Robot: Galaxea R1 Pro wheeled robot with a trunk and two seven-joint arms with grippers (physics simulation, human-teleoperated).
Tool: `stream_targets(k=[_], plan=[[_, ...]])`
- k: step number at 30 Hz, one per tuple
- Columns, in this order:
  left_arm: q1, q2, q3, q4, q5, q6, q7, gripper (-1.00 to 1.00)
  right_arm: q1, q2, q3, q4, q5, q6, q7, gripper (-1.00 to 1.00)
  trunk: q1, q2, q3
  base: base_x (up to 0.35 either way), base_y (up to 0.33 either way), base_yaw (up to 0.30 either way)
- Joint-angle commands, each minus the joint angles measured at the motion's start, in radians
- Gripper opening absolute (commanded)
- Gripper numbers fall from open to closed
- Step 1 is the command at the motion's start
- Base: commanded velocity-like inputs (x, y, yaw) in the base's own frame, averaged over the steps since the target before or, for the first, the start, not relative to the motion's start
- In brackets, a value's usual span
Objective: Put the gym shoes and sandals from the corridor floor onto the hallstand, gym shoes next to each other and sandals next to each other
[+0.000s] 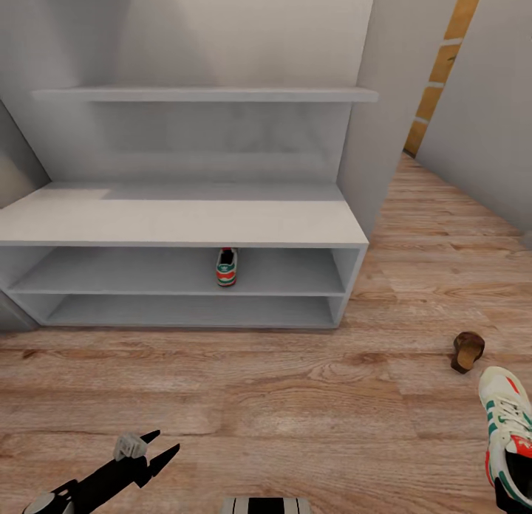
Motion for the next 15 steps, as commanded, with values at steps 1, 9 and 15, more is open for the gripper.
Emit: stream_targets(k=[1,9,15], plan=[[-0.001,0.0,0.001,0.001,0.0,-0.007,-0.003,1.0,-0.002,0.003,-0.008,0.0,0.009,-0.005,0.007,-1.0,0.0,0.0,-0.001,-0.006,0.006,0.0],[-0.001,0.0,0.001,0.001,0.006,-0.007,-0.004,1.0,-0.002,0.006,-0.009,0.008,0.009,-0.006,0.007,-1.0,0.0,0.0,-0.001,-0.131,0.153,0.0],[-0.001,-0.001,0.0,0.001,0.008,-0.007,-0.004,1.0,-0.002,0.006,-0.009,0.01,0.009,-0.006,0.007,-1.0,0.0,0.0,-0.001,-0.208,0.235,0.0]])
